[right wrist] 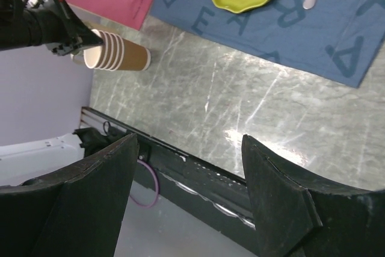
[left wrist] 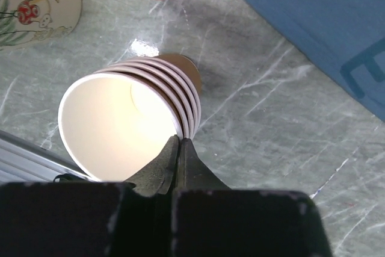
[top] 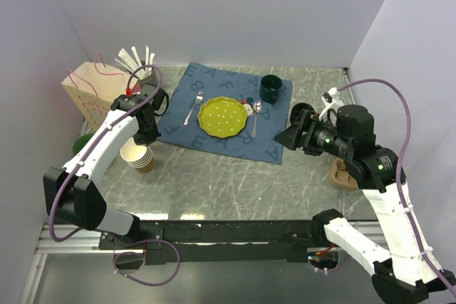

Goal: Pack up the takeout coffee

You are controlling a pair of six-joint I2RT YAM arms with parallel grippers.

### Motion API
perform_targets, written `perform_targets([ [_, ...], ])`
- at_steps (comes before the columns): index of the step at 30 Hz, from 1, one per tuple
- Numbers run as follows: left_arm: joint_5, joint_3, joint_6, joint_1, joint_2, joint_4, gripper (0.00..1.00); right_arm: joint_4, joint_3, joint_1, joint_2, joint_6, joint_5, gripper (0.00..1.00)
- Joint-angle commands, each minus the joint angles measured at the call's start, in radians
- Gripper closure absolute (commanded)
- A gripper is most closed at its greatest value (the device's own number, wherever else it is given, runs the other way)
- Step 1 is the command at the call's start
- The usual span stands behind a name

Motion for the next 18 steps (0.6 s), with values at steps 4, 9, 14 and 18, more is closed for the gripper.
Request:
perform_targets([
  [4, 0.02, 0.052, 0.044, 0.001, -0.026, -0.017, 0.99, 0.055, -0.004, -0.005, 0.015, 0.007, -0.016, 0.23],
  [9, -0.029, 0.137, 0.024, -0.028, -0.029, -0.084, 0.99, 0.113, -0.06, -0.003, 0.01, 0.05, -0.068, 0.23],
  [14, -0.048, 0.14, 0.007, -0.077, -0.049, -0.105, 0.99, 0.207, -0.12, 0.021, 0.036, 0.111, -0.11, 0.23],
  [18, -0.092, 0.131, 0.009, -0.091, -0.01, -0.143, 0.99, 0.282, -0.149, 0.069, 0.078, 0.131, -0.096, 0.23],
])
